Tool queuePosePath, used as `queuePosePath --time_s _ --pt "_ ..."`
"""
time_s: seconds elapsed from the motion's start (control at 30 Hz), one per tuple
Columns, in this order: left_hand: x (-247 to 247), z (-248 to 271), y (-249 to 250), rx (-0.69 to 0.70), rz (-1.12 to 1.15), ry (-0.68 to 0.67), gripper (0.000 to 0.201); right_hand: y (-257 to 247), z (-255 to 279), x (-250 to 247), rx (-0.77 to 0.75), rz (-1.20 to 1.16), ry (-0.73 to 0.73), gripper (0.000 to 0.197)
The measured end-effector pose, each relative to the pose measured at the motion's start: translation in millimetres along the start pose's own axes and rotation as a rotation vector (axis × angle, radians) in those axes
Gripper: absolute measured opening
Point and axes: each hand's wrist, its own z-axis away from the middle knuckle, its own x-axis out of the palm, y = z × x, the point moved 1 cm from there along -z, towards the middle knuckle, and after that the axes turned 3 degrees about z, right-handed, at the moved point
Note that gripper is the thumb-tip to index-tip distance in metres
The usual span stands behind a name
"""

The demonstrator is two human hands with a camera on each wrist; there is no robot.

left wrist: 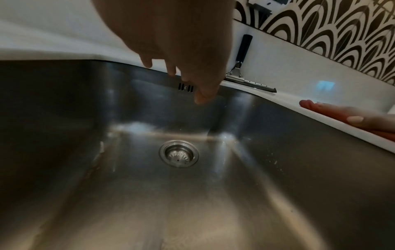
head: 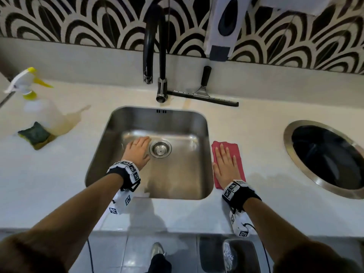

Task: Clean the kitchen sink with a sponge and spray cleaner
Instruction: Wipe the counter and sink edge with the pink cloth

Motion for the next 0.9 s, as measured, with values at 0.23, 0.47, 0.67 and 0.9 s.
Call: queuePosePath --time_s 0.23,0.47,0.67,0.9 --pt "-8.4 -81.7 2.2 -0.032 -0.113 -0.081 0.079 8.7 -62.0 -18.2 0.042 -0.064 -0.098 0.058" --pt "-24.7 -132.9 -17.7 -0.130 -0.165 -0.150 0.088 7.8 -98.0 -25.7 0.054 -0.022 -0.086 0.072" --pt "-26.4 -160.5 -39.8 -0.169 -0.152 -0.201 0.089 8.7 -130.3 -33.8 0.021 -0.057 -0.099 0.059" --pt "-18.4 -191.4 -50.3 -0.179 -0.141 -0.264 0.088 10.9 -166.9 -38.4 0.027 -0.042 -0.059 0.058"
